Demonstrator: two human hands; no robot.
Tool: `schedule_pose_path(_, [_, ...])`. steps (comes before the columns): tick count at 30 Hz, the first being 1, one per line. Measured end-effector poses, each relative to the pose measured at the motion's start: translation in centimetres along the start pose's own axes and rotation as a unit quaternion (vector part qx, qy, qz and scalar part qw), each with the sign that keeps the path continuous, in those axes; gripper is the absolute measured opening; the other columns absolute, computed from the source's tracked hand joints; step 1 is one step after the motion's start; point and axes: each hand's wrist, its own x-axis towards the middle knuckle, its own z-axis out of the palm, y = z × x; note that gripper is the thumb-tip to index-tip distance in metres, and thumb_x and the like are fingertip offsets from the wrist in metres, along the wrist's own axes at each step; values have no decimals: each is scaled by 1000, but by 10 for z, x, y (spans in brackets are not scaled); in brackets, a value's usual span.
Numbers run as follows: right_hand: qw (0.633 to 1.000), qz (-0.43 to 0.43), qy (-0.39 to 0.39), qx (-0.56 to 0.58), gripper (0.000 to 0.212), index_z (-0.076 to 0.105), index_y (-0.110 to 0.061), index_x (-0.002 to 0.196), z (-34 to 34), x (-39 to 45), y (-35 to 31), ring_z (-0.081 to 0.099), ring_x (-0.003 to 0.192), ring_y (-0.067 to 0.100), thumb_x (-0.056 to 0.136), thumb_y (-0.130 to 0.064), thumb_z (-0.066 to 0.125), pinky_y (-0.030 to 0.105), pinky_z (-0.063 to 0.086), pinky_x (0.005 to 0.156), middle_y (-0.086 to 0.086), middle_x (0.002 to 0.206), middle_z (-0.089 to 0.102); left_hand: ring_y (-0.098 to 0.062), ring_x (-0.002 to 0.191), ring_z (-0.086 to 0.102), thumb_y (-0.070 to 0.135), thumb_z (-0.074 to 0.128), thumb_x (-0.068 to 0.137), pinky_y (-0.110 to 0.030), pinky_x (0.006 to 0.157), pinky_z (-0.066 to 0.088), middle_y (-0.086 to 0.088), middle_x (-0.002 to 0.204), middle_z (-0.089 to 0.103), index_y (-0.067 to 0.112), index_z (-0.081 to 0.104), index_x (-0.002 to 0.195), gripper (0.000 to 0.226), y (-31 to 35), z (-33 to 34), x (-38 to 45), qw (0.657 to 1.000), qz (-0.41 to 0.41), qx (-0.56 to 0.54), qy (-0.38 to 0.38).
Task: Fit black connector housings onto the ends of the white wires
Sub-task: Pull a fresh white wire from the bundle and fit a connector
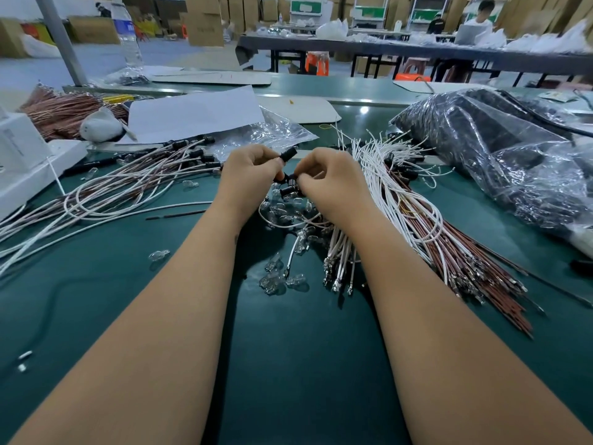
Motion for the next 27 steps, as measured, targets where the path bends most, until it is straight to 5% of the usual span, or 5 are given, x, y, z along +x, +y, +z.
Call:
schedule_pose_path(8, [946, 112, 47, 300, 14, 66, -7, 94, -9, 5, 1, 68, 68, 13, 93, 3, 57, 24, 59, 71, 8, 77, 67, 3, 45, 48, 9, 61, 88, -17, 55, 36, 5, 61, 65, 16, 69, 77, 15, 2, -1, -2, 999, 0, -15, -36])
schedule_pose_path(16, [942, 130, 77, 300, 12, 63, -14, 82, -12, 5, 5, 57, 50, 5, 93, -10, 62, 17, 46, 50, 0, 67, 62, 0, 48, 47, 10, 63, 87, -22, 58, 37, 6, 60, 66, 20, 70, 76, 17, 3, 0, -4, 998, 6, -21, -62])
schedule_pose_path(27, [941, 151, 67, 295, 13, 62, -12, 80, -13, 5, 5, 58, 48, 7, 93, -12, 63, 18, 47, 48, 1, 65, 63, 2, 49, 51, 9, 64, 87, -14, 56, 39, 3, 63, 67, 18, 70, 77, 15, 3, -1, -3, 998, 11, -19, -63])
